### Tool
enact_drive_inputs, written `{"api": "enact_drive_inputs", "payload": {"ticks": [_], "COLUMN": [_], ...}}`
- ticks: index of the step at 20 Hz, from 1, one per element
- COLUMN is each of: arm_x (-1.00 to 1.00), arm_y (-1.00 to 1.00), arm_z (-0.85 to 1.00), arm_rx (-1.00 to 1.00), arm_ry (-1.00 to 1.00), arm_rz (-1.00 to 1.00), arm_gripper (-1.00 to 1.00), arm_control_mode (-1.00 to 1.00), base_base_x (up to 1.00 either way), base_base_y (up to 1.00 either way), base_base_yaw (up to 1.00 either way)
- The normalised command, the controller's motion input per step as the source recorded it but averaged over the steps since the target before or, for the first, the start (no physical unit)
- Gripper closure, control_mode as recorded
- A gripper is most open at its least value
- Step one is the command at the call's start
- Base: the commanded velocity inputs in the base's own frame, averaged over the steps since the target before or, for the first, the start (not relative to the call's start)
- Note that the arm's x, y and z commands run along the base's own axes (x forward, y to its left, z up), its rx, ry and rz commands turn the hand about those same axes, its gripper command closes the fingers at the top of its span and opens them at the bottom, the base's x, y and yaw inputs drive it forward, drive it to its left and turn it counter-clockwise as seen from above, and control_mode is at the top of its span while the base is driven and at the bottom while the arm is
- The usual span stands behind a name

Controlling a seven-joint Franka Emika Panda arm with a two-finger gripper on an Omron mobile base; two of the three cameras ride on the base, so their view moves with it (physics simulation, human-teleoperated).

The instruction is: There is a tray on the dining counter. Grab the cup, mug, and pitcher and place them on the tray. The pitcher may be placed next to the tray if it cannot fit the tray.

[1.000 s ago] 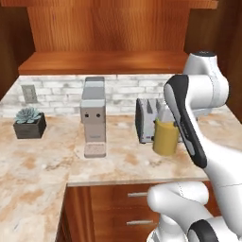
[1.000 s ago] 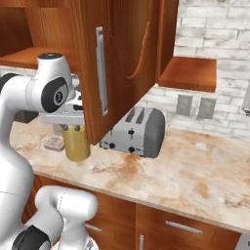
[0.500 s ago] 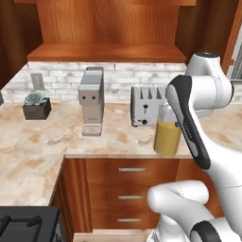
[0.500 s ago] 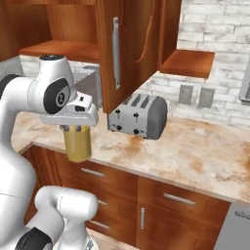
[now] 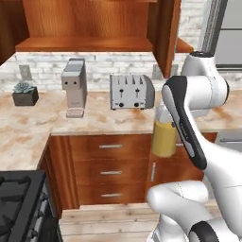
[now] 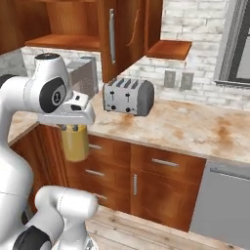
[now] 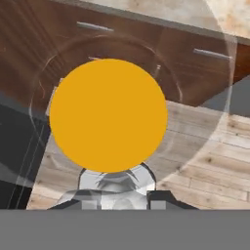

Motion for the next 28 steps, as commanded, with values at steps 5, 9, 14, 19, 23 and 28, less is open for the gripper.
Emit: {"api": "enact_drive_inputs", "payload": {"ticks": [5, 9, 14, 19, 23, 28], "arm_x": [0.00, 0.00, 0.00, 0.00, 0.00, 0.00], "arm_y": [0.00, 0.00, 0.00, 0.00, 0.00, 0.00], "arm_z": [0.00, 0.00, 0.00, 0.00, 0.00, 0.00], "arm_rx": [0.00, 0.00, 0.00, 0.00, 0.00, 0.00], "arm_ry": [0.00, 0.00, 0.00, 0.00, 0.00, 0.00], "arm_rz": [0.00, 0.00, 0.00, 0.00, 0.00, 0.00], "arm_gripper": [1.00, 1.00, 1.00, 1.00, 1.00, 1.00], "arm_control_mode": [1.00, 1.00, 1.00, 1.00, 1.00, 1.00], "base_base_x": [-0.90, -0.63, -0.28, -0.01, 0.25, 0.40], "base_base_y": [-0.68, -0.53, -0.32, -0.03, 0.07, 0.19], "base_base_yaw": [-0.68, -0.84, -0.95, -0.99, -0.92, -0.89]}}
